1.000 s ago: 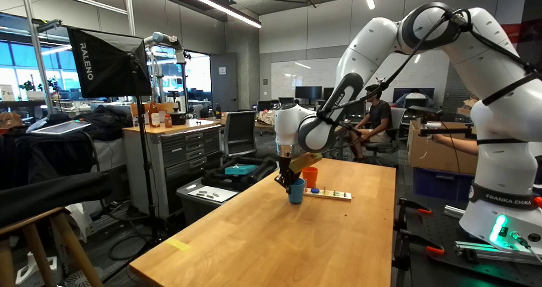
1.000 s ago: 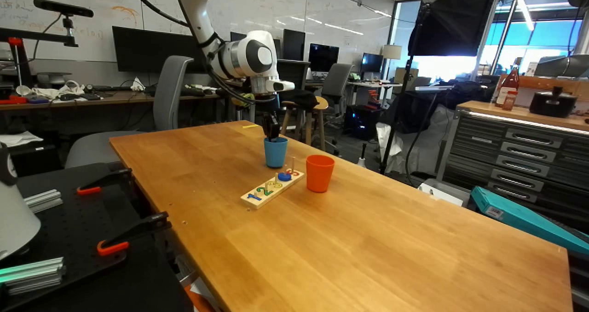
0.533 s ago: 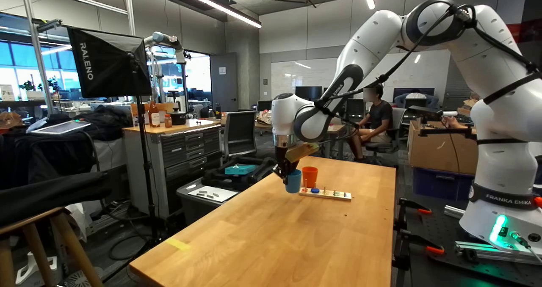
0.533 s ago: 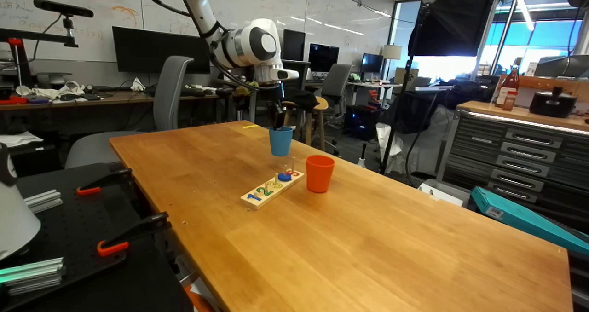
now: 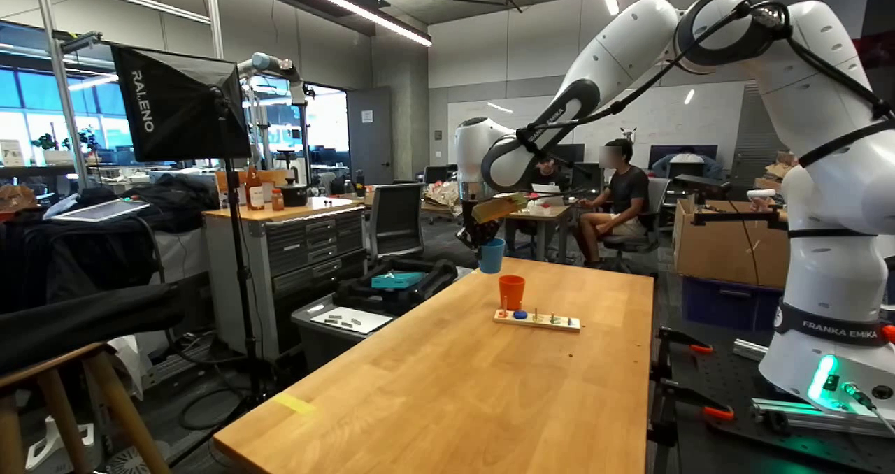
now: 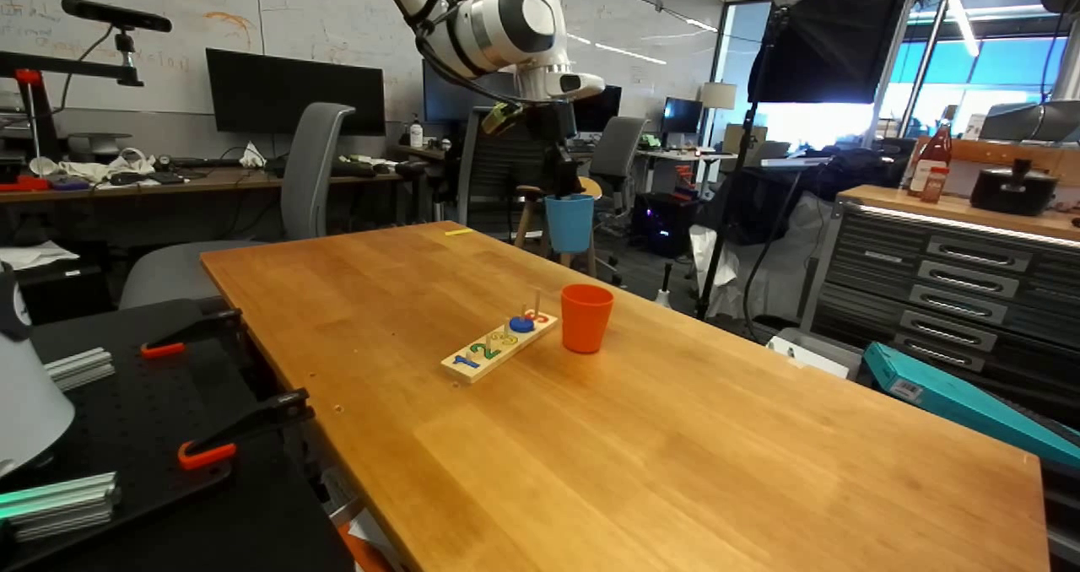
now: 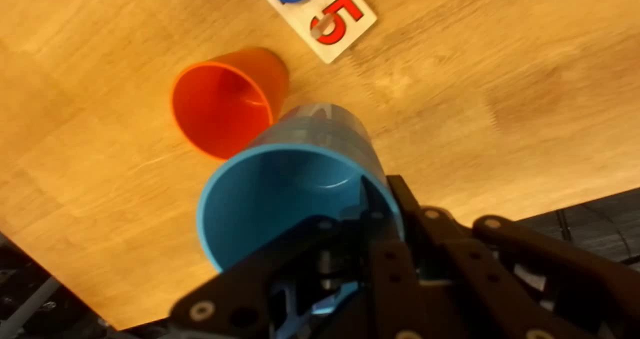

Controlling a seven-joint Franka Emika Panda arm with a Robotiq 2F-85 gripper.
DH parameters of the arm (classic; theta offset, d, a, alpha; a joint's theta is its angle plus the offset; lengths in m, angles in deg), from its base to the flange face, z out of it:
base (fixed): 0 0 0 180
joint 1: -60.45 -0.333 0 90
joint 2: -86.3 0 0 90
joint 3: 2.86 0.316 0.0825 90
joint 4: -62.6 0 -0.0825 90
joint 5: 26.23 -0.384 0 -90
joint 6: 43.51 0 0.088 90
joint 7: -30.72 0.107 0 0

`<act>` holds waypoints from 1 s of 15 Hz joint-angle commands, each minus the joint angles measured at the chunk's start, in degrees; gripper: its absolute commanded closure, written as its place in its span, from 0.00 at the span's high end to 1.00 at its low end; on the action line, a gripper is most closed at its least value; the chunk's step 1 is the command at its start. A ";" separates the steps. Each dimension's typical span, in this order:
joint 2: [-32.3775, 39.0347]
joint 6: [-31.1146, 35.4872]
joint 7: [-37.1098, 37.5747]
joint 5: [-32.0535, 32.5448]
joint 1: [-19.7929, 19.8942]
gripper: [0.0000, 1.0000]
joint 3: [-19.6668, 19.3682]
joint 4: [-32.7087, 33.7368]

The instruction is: Put the blue cup in the orange one

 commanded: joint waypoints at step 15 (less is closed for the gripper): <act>1.81 -3.29 0.11 2.94 4.91 0.10 -1.25 -1.51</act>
